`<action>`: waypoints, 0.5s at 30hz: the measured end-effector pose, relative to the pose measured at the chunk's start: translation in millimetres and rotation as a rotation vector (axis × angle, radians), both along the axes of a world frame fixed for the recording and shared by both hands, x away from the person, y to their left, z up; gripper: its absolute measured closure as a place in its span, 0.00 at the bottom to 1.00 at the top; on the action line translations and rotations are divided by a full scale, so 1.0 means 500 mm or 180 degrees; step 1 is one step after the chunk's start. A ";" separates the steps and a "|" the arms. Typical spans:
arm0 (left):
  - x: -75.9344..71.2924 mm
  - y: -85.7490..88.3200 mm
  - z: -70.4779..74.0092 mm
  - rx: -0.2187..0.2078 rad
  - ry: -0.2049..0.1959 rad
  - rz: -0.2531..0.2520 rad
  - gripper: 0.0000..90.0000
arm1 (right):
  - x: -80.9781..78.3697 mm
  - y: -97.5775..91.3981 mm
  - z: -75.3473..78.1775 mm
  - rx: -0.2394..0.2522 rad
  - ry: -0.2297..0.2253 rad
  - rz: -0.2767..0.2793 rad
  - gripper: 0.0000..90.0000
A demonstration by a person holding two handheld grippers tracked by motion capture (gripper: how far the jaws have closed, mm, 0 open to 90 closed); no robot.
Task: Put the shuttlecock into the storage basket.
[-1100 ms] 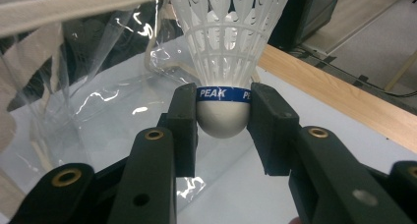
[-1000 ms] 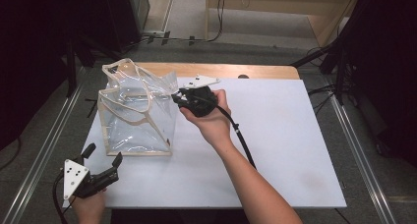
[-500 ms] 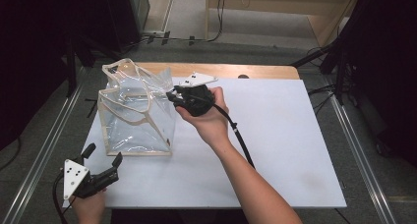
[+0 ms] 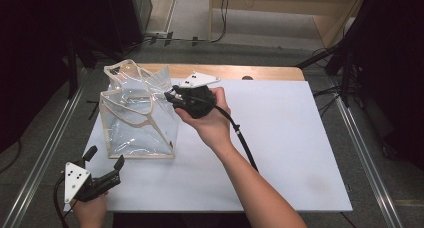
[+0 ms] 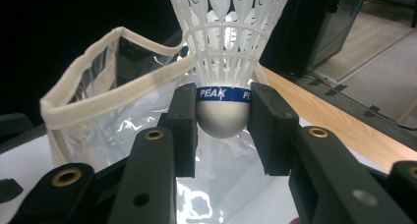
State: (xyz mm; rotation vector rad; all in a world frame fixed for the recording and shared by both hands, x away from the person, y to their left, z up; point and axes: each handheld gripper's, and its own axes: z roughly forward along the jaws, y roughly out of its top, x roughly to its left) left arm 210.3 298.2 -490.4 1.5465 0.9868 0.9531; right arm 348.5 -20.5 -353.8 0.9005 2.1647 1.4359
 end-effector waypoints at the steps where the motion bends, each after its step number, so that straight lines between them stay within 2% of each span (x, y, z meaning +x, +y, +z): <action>1: 0.000 0.000 0.000 0.0002 -0.0001 0.0000 0.15 | -0.001 0.001 0.001 0.0009 -0.0005 0.0001 0.70; 15: 0.000 0.000 0.000 0.0002 -0.0002 0.0000 0.15 | -0.017 0.019 0.024 0.0056 -0.0080 0.0109 0.70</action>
